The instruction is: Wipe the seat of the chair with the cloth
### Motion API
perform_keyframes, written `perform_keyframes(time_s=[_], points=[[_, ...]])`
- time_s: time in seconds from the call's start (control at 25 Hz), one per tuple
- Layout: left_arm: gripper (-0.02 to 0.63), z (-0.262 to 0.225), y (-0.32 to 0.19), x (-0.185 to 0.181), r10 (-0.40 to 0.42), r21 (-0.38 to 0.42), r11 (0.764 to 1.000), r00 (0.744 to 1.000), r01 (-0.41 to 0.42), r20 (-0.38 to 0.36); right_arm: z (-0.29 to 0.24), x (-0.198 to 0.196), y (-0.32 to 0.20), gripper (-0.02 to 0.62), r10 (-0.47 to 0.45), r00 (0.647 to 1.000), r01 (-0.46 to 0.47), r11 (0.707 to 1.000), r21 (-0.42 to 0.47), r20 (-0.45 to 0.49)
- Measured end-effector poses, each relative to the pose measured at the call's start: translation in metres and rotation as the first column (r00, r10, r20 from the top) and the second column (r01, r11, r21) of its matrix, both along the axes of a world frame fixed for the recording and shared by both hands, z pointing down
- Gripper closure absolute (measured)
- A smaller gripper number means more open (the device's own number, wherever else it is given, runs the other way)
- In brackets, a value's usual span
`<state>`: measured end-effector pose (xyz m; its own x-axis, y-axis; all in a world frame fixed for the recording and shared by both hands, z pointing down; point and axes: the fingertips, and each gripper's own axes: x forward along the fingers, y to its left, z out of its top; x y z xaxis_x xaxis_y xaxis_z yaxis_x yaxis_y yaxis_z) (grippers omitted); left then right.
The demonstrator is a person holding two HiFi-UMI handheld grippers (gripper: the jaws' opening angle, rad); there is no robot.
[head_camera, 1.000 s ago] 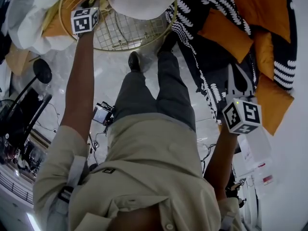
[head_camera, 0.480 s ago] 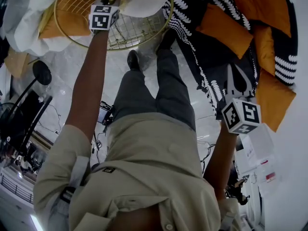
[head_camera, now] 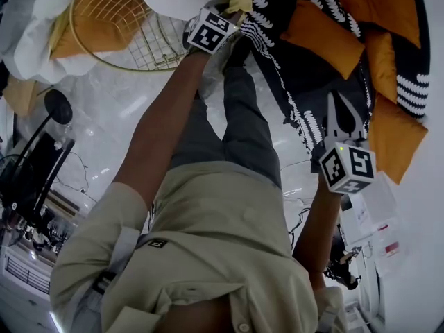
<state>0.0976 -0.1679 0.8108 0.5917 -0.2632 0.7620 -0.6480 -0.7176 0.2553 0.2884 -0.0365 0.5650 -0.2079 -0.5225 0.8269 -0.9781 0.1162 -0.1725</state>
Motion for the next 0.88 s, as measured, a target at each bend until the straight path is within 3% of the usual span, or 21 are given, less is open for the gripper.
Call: perform_keyframes(time_s=[0.16, 0.28, 0.36, 0.44, 0.56, 0.72, 0.88], points=[[0.529, 0.000, -0.017, -0.044, -0.038, 0.032, 0.999, 0.998, 0.037, 0.044, 0.002, -0.004, -0.002, 0.568, -0.003, 1.000, 0.003, 1.000, -0.005, 0.006], [0.529, 0.003, -0.043, -0.124, -0.140, 0.071, 0.989, 0.984, 0.133, 0.113, 0.002, -0.016, -0.009, 0.568, -0.020, 1.000, 0.020, 1.000, 0.001, 0.013], [0.531, 0.005, -0.061, -0.194, -0.251, 0.094, 0.967, 0.953, 0.238, 0.168, 0.004, -0.021, -0.013, 0.568, -0.029, 1.000, 0.029, 1.000, 0.002, 0.014], [0.531, 0.001, -0.073, -0.260, -0.364, 0.112, 0.931, 0.907, 0.348, 0.212, 0.006, -0.024, -0.014, 0.568, -0.038, 0.999, 0.038, 0.999, -0.003, 0.013], [0.531, -0.006, -0.080, -0.320, -0.457, 0.138, 0.890, 0.855, 0.436, 0.247, 0.009, -0.024, -0.014, 0.568, -0.049, 0.999, 0.049, 0.999, -0.013, 0.010], [0.531, -0.006, -0.080, -0.318, -0.445, 0.145, 0.895, 0.862, 0.422, 0.243, 0.009, -0.029, -0.014, 0.568, -0.058, 0.998, 0.058, 0.998, -0.016, 0.008], [0.531, 0.009, -0.071, -0.265, -0.376, 0.105, 0.927, 0.902, 0.361, 0.211, 0.010, -0.024, -0.012, 0.568, -0.052, 0.999, 0.052, 0.999, -0.017, 0.000]])
